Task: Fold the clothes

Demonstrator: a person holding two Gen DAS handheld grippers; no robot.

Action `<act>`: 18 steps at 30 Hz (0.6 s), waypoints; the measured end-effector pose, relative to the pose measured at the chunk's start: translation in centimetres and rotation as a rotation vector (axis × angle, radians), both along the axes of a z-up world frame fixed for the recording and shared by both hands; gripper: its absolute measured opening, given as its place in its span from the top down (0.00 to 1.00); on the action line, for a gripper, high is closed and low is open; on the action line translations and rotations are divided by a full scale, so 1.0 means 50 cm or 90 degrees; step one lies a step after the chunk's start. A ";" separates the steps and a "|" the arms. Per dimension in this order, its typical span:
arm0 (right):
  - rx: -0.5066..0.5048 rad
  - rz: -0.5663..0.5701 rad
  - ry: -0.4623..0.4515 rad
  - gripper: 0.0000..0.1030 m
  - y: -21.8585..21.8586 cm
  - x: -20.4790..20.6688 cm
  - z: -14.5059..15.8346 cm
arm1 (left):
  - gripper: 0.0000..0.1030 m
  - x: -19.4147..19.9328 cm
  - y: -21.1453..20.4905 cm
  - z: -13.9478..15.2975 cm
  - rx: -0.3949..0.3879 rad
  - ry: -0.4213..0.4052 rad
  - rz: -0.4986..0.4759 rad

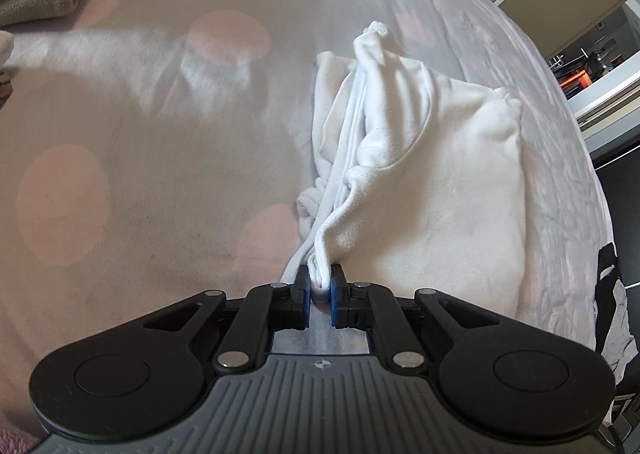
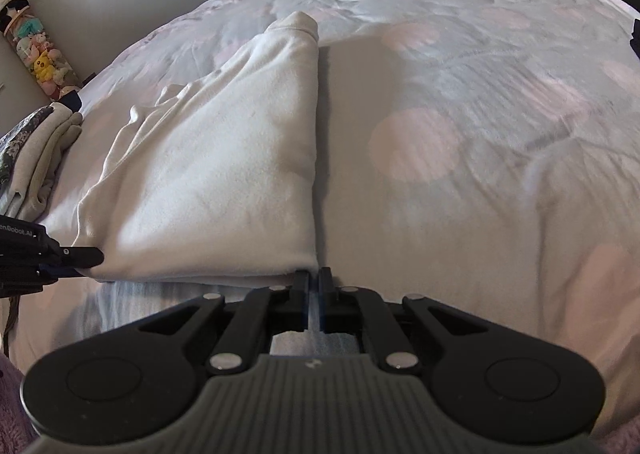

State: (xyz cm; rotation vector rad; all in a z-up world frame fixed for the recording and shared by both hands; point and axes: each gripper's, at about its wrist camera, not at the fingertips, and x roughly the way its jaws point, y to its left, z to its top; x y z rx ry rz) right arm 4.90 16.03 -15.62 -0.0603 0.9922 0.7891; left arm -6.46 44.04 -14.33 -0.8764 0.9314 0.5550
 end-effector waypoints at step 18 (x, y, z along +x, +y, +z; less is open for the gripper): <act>0.048 -0.001 -0.084 0.89 -0.032 -0.037 0.069 | 0.79 -0.002 -0.029 0.130 0.159 -0.129 -0.018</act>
